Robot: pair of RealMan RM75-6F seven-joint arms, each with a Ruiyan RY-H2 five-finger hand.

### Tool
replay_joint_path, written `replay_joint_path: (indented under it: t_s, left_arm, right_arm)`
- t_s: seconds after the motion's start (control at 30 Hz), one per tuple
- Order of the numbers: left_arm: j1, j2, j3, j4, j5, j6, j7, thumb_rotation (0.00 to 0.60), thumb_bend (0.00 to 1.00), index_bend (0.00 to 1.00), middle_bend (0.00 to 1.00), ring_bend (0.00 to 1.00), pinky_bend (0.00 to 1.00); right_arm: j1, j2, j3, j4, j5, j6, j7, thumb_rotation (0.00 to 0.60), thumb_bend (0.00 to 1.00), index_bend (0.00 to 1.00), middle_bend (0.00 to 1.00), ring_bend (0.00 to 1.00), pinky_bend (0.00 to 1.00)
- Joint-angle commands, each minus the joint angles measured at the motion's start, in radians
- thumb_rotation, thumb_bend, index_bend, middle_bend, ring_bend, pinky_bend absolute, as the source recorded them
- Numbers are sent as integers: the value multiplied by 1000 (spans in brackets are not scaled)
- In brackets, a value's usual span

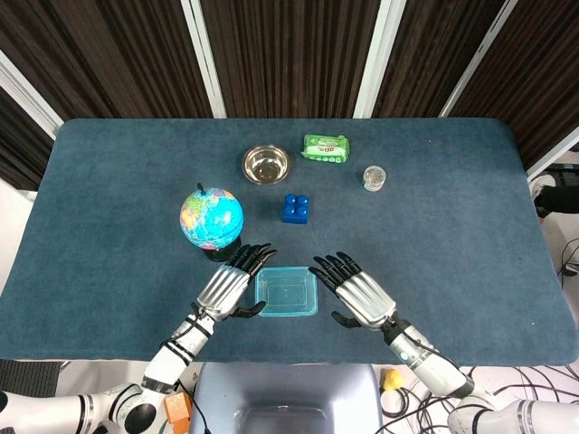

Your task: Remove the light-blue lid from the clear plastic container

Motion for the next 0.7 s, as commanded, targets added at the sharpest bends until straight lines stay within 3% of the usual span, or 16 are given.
replay_joint_path:
  t_s: [0.03, 0.27, 0.33, 0.37, 0.5, 0.7]
  left_arm:
    - [4, 14, 9, -13, -13, -13, -16, 600, 280, 0, 0, 0, 0]
    - [3, 23, 24, -29, -13, -37, -47, 600, 234, 0, 0, 0, 0]
    - [-18, 22, 49, -32, 8, -71, -10, 591, 207, 0, 0, 0, 0]
    - [-22, 17, 50, -28, 10, -70, 4, 578, 195, 0, 0, 0, 0]
    - [-35, -44, 45, 23, 24, -55, 21, 433, 162, 0, 0, 0, 0]
    - [-53, -124, 63, 144, 52, -66, 9, 402, 151, 0, 0, 0, 0]
  right_arm:
    - [-4, 12, -5, 0, -4, 5, -1, 600, 239, 0, 0, 0, 0]
    - [-17, 40, -8, 13, -6, 23, 29, 600, 243, 0, 0, 0, 0]
    - [-21, 69, -8, 27, 11, 15, 53, 600, 248, 0, 0, 0, 0]
    - [-20, 78, -8, 28, 10, 11, 64, 600, 245, 0, 0, 0, 0]
    - [-18, 115, -15, 26, 7, -10, 118, 600, 239, 0, 0, 0, 0]
    - [-38, 169, -35, 34, -28, 11, 164, 600, 239, 0, 0, 0, 0]
